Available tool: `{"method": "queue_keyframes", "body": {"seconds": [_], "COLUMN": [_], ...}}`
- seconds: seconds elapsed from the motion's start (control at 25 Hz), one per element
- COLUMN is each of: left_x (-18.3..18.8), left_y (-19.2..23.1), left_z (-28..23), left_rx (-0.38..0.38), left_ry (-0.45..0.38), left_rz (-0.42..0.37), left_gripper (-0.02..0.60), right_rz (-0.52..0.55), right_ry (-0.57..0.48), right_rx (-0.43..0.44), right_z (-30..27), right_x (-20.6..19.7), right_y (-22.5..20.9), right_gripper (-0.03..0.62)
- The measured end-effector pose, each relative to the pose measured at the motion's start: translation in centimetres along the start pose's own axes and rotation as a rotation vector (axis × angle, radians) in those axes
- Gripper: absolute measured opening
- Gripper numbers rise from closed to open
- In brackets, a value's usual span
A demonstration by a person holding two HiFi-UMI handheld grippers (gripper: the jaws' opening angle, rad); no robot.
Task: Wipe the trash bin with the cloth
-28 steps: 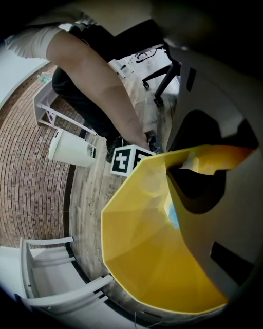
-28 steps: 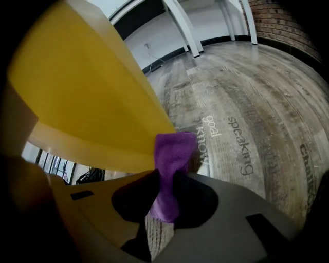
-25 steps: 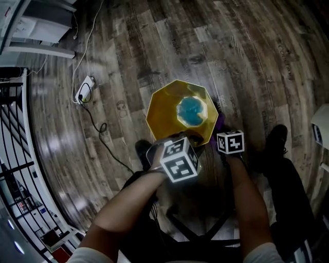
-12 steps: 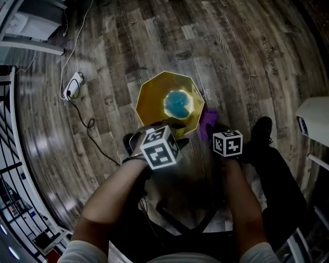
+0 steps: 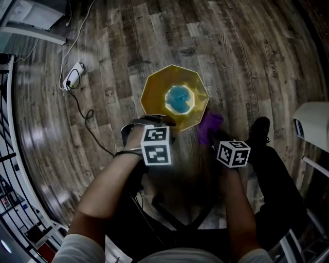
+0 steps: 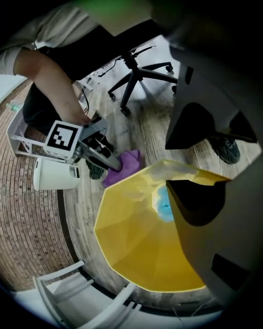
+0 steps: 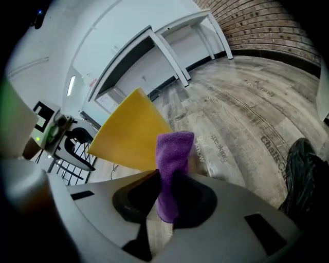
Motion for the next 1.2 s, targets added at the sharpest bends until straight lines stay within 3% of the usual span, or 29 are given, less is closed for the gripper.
{"method": "queue_keyframes", "body": {"seconds": [0.12, 0.2, 0.36, 0.76, 0.96, 1.2], "left_x": [0.1, 0.2, 1.2, 3.5, 3.6, 3.7], "left_y": [0.7, 1.1, 1.2, 2.3, 2.2, 2.1], "left_z": [-0.3, -0.3, -0.4, -0.3, -0.3, -0.3], "left_rx": [0.038, 0.046, 0.029, 0.04, 0.044, 0.046], "left_ry": [0.014, 0.019, 0.007, -0.063, -0.067, -0.065], "left_rz": [0.026, 0.046, 0.081, 0.223, 0.228, 0.217], "left_gripper": [0.168, 0.107, 0.052, 0.046, 0.046, 0.044], "right_rz": [-0.032, -0.033, -0.014, 0.032, 0.079, 0.174], "right_ry": [-0.027, -0.042, -0.062, -0.14, -0.196, -0.172], "right_rx": [0.013, 0.025, 0.03, 0.008, 0.02, 0.033], "right_z": [1.3, 2.1, 3.3, 4.0, 4.1, 2.3], "right_x": [0.1, 0.2, 0.5, 2.9, 3.7, 3.4], "right_y": [0.9, 1.6, 2.4, 3.2, 4.5, 5.7], "right_gripper": [0.074, 0.074, 0.074, 0.074, 0.074, 0.074]}}
Point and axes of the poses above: the fingertips, and each gripper's own axes: z backward along the fingers, y to its left, x out of its top, the point moved 8 cm from there along z, backward along the fingers, and after that the axes turned 10 degrees about -x, right-handed, at the moved point
